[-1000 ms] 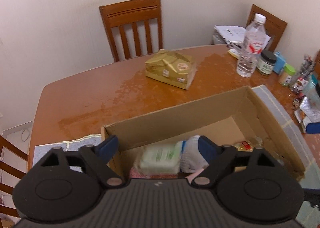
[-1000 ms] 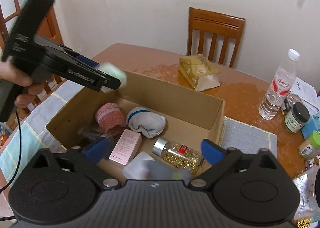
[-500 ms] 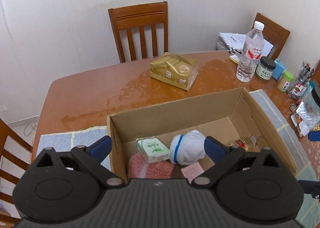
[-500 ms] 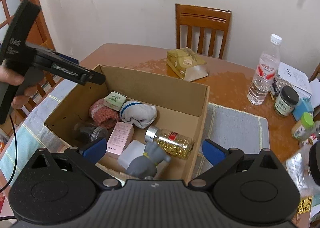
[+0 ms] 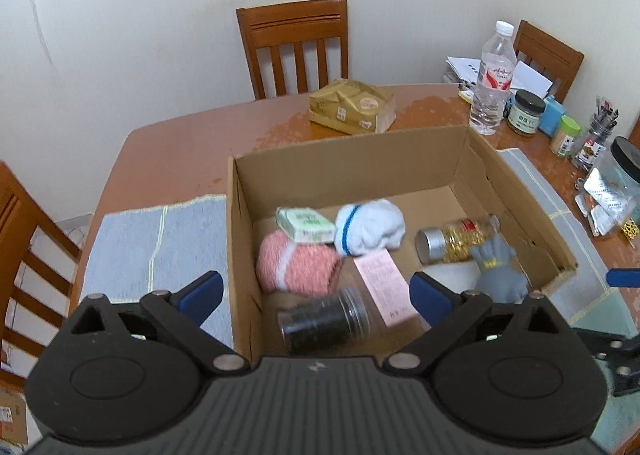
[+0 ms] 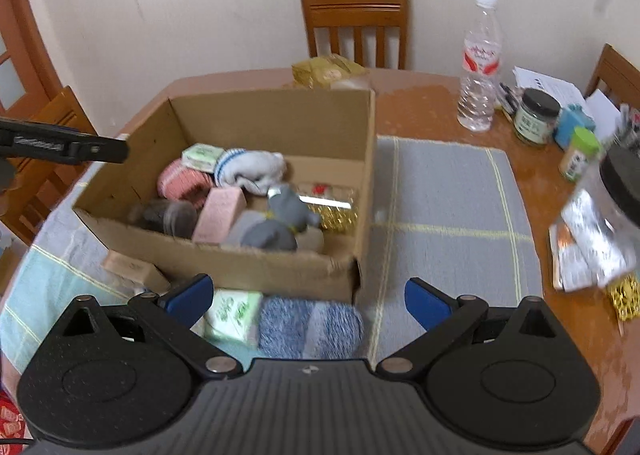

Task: Organize objects
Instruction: 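Move both tools back to the pile and lower onto the items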

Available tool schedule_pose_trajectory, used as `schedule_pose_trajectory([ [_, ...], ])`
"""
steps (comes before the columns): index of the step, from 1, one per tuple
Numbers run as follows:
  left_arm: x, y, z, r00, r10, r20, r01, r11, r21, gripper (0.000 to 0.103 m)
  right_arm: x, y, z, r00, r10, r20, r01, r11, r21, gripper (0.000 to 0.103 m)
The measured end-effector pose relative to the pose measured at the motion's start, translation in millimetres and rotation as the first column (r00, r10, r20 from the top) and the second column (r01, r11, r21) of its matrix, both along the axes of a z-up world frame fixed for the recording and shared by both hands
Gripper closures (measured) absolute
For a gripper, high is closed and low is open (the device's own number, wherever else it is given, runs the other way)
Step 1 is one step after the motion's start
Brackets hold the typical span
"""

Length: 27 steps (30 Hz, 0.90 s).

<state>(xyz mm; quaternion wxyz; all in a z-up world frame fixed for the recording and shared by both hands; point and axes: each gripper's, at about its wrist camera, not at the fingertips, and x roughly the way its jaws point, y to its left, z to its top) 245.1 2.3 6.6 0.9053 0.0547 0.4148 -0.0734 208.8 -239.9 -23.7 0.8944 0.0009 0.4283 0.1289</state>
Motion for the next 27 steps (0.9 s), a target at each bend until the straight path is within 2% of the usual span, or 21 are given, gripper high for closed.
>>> schedule_pose_trajectory([
  [4,-21.1,0.6,-2.3,1.0,0.022,0.012,-0.022,1.0,-0.017,0.004,-2.0,0.4,-23.6,1.0,-0.013,-0.019,0.012,0.999,-0.038,0.0],
  [8,-41.6,2.2,-8.0,0.998,0.06,0.025,-0.059,0.998,-0.024,0.004,-1.2,-1.0,-49.5,0.997,-0.023,-0.067,0.021,0.999,-0.038,0.0],
  [13,-61.8,3.6,-21.2,0.994,0.099,0.035,-0.1,0.995,0.016,0.004,-5.5,4.6,-78.3,0.994,0.011,-0.108,-0.017,0.998,-0.055,0.0],
  [16,-71.8,6.1,-28.7,0.989,0.141,0.043,-0.142,0.99,0.019,0.004,-7.2,10.6,-91.1,0.995,0.022,-0.094,-0.029,0.997,-0.073,0.0],
  [19,-79.2,10.7,-37.1,0.985,0.172,0.01,-0.172,0.985,-0.014,0.004,-4.4,16.7,-100.7,0.996,0.029,-0.086,-0.036,0.996,-0.08,0.0],
  [23,-91.5,12.2,-46.1,0.98,0.2,-0.004,-0.2,0.979,-0.041,0.004,-4.6,25.7,-104.5,0.998,0.054,-0.038,-0.058,0.989,-0.134,0.0],
  [27,-102.1,10.0,-51.8,0.974,0.227,-0.018,-0.227,0.973,-0.035,0.004,-1.3,23.1,-105.9,0.998,0.067,0.006,-0.066,0.99,-0.121,0.0],
])
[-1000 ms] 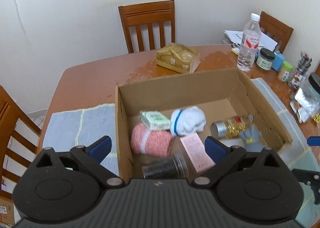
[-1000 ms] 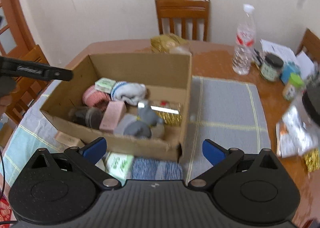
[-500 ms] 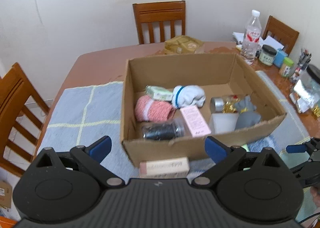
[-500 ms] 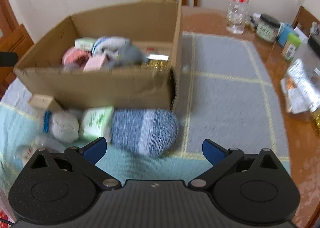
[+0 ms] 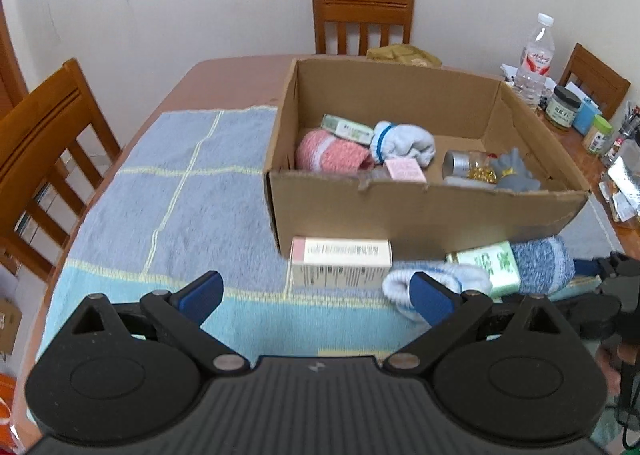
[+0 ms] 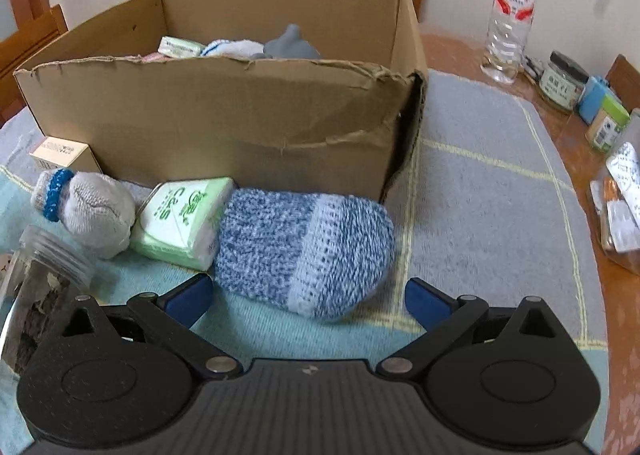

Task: Organize objects
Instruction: 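Move both tools back to the pile and lower onto the items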

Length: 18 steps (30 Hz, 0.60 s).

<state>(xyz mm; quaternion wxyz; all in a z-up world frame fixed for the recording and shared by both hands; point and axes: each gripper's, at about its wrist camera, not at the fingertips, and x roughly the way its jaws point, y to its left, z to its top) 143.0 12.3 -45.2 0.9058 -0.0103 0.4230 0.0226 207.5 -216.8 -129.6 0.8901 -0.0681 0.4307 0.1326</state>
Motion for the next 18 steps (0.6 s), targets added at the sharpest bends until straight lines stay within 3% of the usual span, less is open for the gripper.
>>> schedule_pose_trajectory([
  [10,-25.5,-8.1,-15.5,0.999,-0.005,-0.051,0.006,1.0,0.014,0.004,8.3,-31.7,1.1,1.0,-0.018,0.005,0.018,1.0,0.001,0.0],
  [18,-51.9,-10.5,-30.6,0.996,-0.014,-0.089,0.016,1.0,0.021,0.004,11.5,-40.3,0.4,0.998,0.067,0.011,-0.067,0.998,0.005,0.0],
])
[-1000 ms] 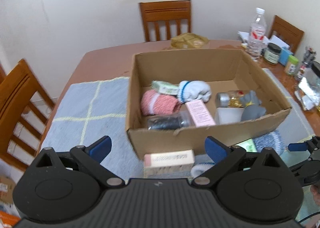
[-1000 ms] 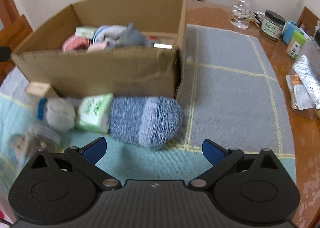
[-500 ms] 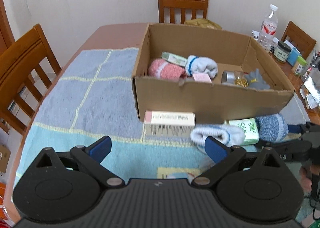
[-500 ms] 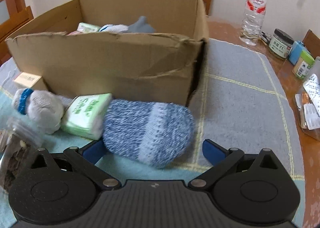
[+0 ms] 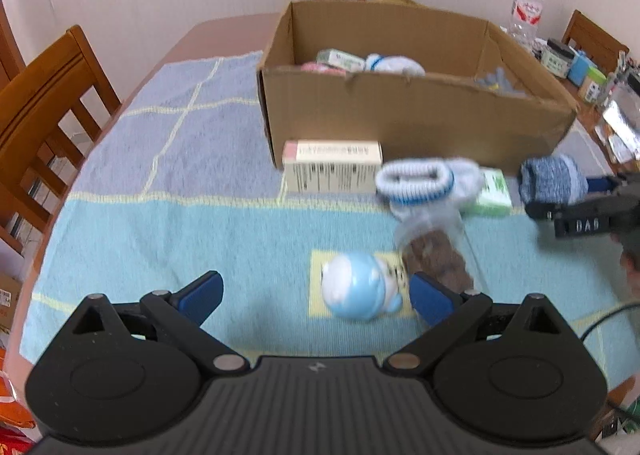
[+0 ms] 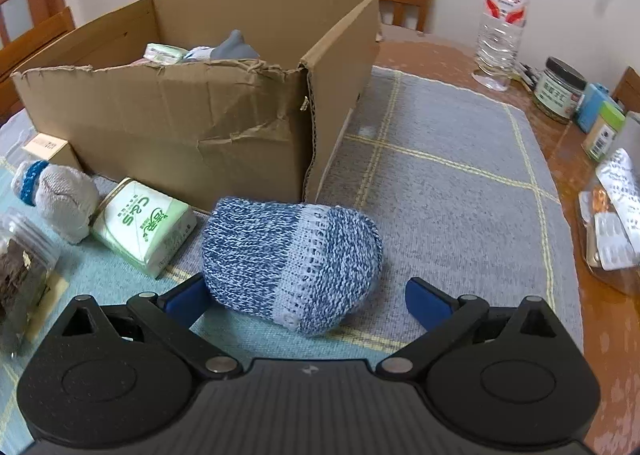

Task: Organize objects
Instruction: 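Move both tools back to the pile and lower onto the items, then grasp the blue snowman toy with left tool while right tool grasps blue knit sock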

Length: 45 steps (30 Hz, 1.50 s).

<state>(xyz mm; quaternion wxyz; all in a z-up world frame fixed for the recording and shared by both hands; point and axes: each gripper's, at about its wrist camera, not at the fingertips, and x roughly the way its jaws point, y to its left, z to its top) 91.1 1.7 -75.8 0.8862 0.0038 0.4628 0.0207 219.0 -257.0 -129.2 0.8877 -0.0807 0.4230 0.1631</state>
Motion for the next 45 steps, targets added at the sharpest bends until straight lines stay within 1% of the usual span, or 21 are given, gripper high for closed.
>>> schedule_pose_trajectory([
  [2,-4.6,-2.5,-7.0,1.0,-0.014,-0.004,0.014,1.0,0.004,0.004,0.2,-0.7,-0.2,1.0,0.008,0.003,-0.008,1.0,0.002,0.0],
  [6,-6.3,-6.6,-20.2,0.999,-0.034,0.0,0.034,0.998,0.047,0.004,-1.6,-2.1,-1.1,1.0,0.021,0.015,-0.021,1.0,0.006,0.0],
  [8,-5.0,-5.1,-26.1,0.999,-0.043,-0.002,0.043,0.998,0.035,0.004,-2.4,-2.2,-1.0,0.999,0.024,0.022,-0.024,1.0,0.008,0.0],
  [12,0.9,-0.4,-37.1,0.994,-0.111,0.0,0.111,0.994,0.009,0.004,-3.3,-2.6,-1.7,0.999,0.032,0.029,-0.032,0.999,0.01,0.0],
  [14,5.6,1.7,-40.5,0.991,-0.136,0.001,0.136,0.991,0.007,0.006,-2.9,-2.4,-1.6,0.999,0.032,0.029,-0.032,0.999,0.01,0.0],
  [16,10.6,4.1,-43.4,0.985,-0.171,-0.002,0.171,0.985,-0.012,0.007,-2.8,-2.4,-1.7,0.999,0.032,0.029,-0.032,0.999,0.01,0.0],
  [19,17.1,6.9,-48.6,0.973,-0.231,-0.014,0.23,0.972,-0.042,0.013,-2.6,-2.6,-1.9,0.999,0.033,0.029,-0.033,0.999,0.01,0.0],
  [22,18.8,4.6,-49.3,0.95,-0.313,0.001,0.313,0.95,-0.019,0.013,-3.6,-2.6,-2.1,0.999,0.028,0.032,-0.028,1.0,0.012,0.0],
  [24,22.0,5.8,-49.3,0.937,-0.35,0.002,0.35,0.936,-0.028,0.015,-4.7,-2.3,-1.8,0.999,0.02,0.032,-0.021,1.0,0.011,0.0],
  [26,25.1,6.8,-47.7,0.922,-0.386,0.007,0.387,0.922,-0.035,0.025,-5.4,-1.6,-1.6,0.999,0.006,0.031,-0.006,1.0,0.01,0.0],
  [28,27.7,7.3,-45.5,0.904,-0.428,0.006,0.428,0.903,-0.041,0.031,-6.0,-0.6,-1.2,0.999,-0.011,0.03,0.01,1.0,0.01,0.0],
  [32,31.8,9.7,-42.4,0.88,-0.474,0.007,0.474,0.878,-0.064,0.039,-7.7,2.2,-0.3,0.999,-0.041,0.024,0.041,0.999,0.005,0.0],
  [34,33.7,10.8,-40.5,0.872,-0.489,0.011,0.488,0.869,-0.08,0.043,-8.1,3.5,0.2,0.998,-0.056,0.02,0.056,0.998,0.003,0.0],
  [36,35.4,12.2,-39.0,0.865,-0.501,0.017,0.501,0.861,-0.087,0.044,-7.6,5.2,0.7,0.998,-0.068,0.014,0.068,0.998,0.001,0.0],
  [39,38.0,14.6,-38.9,0.864,-0.503,0.02,0.502,0.859,-0.104,0.045,-5.6,8.0,1.4,0.996,-0.088,0.002,0.088,0.996,-0.003,0.0],
  [45,40.3,15.7,-39.3,0.857,-0.515,0.02,0.514,0.851,-0.111,0.045,1.9,15.4,1.2,0.994,-0.112,-0.011,0.112,0.994,-0.008,0.0],
])
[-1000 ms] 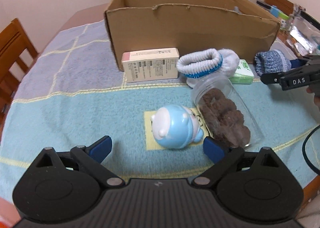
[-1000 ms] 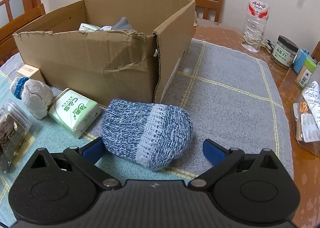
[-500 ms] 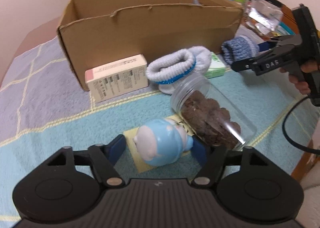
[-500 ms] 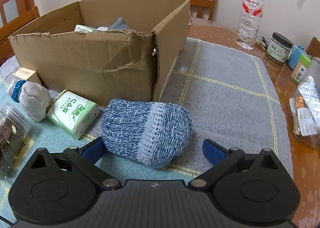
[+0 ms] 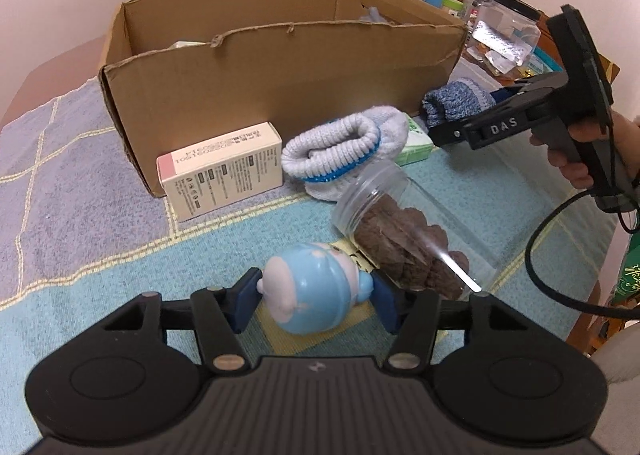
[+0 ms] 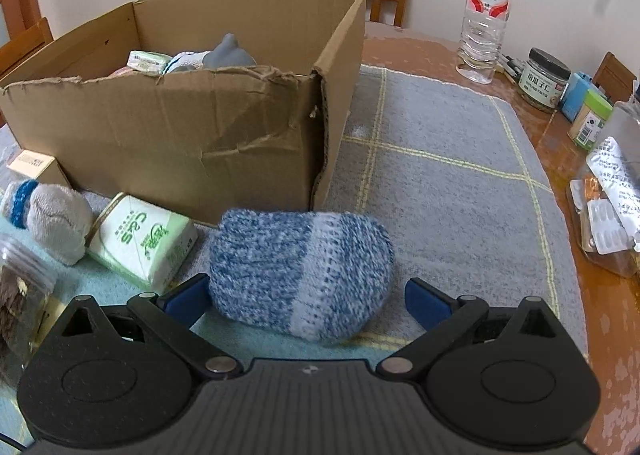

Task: Organize objects
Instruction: 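Grasp the blue snowman toy with left tool while right tool grasps blue knit sock, then carry the snowman toy and blue sock into the cardboard box and release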

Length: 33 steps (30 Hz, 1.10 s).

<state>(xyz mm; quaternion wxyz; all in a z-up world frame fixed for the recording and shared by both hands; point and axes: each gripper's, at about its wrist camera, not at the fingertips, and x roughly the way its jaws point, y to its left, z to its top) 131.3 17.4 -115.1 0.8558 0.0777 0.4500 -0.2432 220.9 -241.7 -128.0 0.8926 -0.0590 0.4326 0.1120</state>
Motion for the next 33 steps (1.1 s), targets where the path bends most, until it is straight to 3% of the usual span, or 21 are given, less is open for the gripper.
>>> schedule_pose_trajectory([
  [3,1.1,0.3,0.0,1.0,-0.004,-0.003,0.004,1.0,-0.004,0.046,1.4,4.0,1.7,1.0,-0.013,0.001,0.013,1.0,-0.006,0.003],
  [7,1.5,0.8,-0.2,1.0,-0.004,-0.008,0.004,1.0,-0.007,0.046,0.5,6.2,5.7,1.0,-0.02,0.002,0.02,1.0,-0.006,0.016],
  [13,1.8,2.2,1.4,1.0,0.002,-0.023,-0.002,1.0,-0.015,0.046,0.6,6.9,9.8,0.999,-0.036,-0.014,0.036,0.999,-0.008,0.022],
  [25,-1.3,2.9,22.4,0.999,0.015,-0.051,-0.015,1.0,0.009,0.046,-6.5,0.7,38.0,0.999,-0.001,-0.05,0.002,1.0,0.019,0.025],
  [33,-1.5,-1.8,66.0,0.999,0.006,-0.039,-0.006,1.0,0.0,0.046,-14.7,-1.9,79.9,0.996,0.07,-0.047,-0.068,0.997,0.031,0.025],
])
